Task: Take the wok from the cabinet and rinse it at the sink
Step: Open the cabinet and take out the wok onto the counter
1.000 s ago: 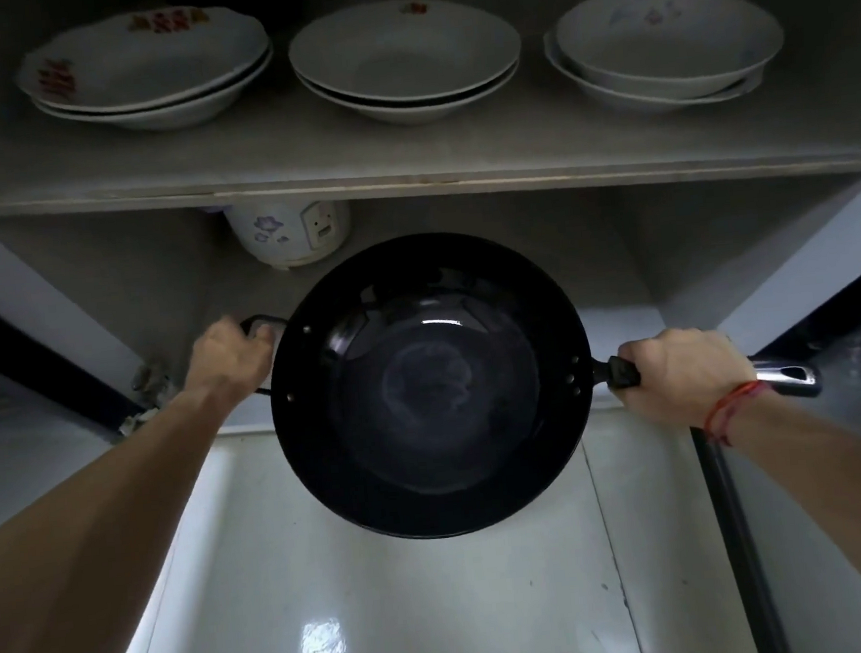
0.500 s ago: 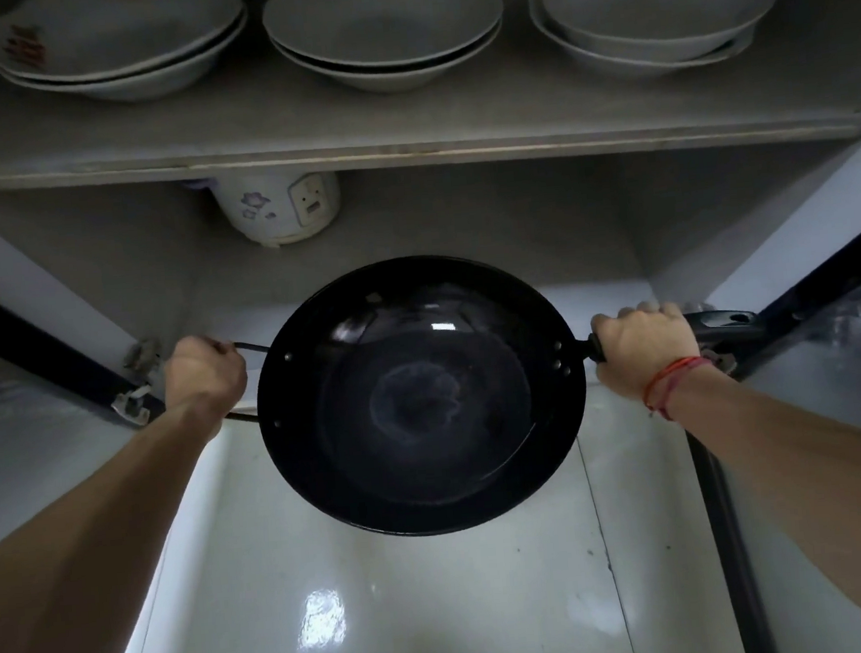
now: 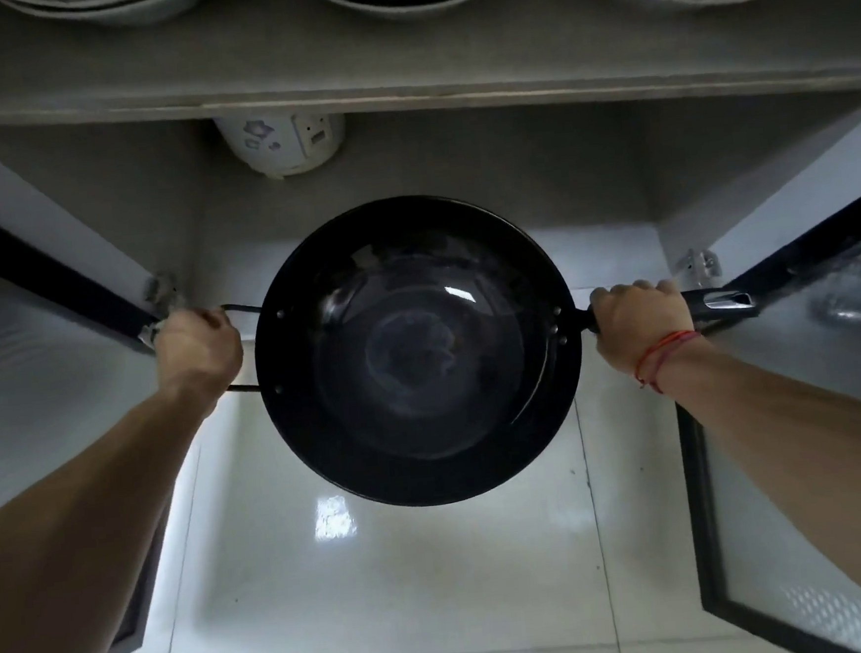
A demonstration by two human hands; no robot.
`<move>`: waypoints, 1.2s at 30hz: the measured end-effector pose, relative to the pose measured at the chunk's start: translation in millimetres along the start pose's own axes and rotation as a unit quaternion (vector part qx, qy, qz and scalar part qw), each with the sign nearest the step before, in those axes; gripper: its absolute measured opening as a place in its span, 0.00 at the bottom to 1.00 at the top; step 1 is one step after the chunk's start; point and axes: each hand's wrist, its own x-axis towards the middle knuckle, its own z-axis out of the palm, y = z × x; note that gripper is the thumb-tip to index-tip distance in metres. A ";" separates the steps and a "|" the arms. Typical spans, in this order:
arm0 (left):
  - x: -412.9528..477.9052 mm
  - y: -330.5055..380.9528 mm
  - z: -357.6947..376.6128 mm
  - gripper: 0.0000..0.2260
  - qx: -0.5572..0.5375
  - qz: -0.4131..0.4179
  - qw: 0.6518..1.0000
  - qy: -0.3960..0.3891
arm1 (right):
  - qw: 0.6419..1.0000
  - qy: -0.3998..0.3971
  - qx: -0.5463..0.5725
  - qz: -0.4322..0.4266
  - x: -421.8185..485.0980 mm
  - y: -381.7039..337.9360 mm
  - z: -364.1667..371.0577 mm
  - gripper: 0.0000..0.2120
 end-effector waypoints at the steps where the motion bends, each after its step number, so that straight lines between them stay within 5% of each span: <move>1: -4.2 -0.6 -5.0 0.16 0.001 0.005 1.000 -0.004 | 1.000 -0.003 0.000 -0.001 -5.9 0.3 -2.1 0.12; 12: -72.4 21.5 -121.7 0.13 0.039 -0.024 0.998 -0.042 | 0.997 -0.079 0.014 -0.019 -107.0 25.1 -98.1 0.12; 23: -166.4 74.1 -310.4 0.10 0.026 -0.061 0.994 -0.088 | 0.990 -0.135 0.020 -0.042 -238.0 77.6 -272.0 0.12; 36: -274.4 147.7 -515.6 0.12 -0.035 -0.051 0.995 -0.076 | 0.993 -0.111 0.034 -0.037 -365.9 155.5 -447.2 0.08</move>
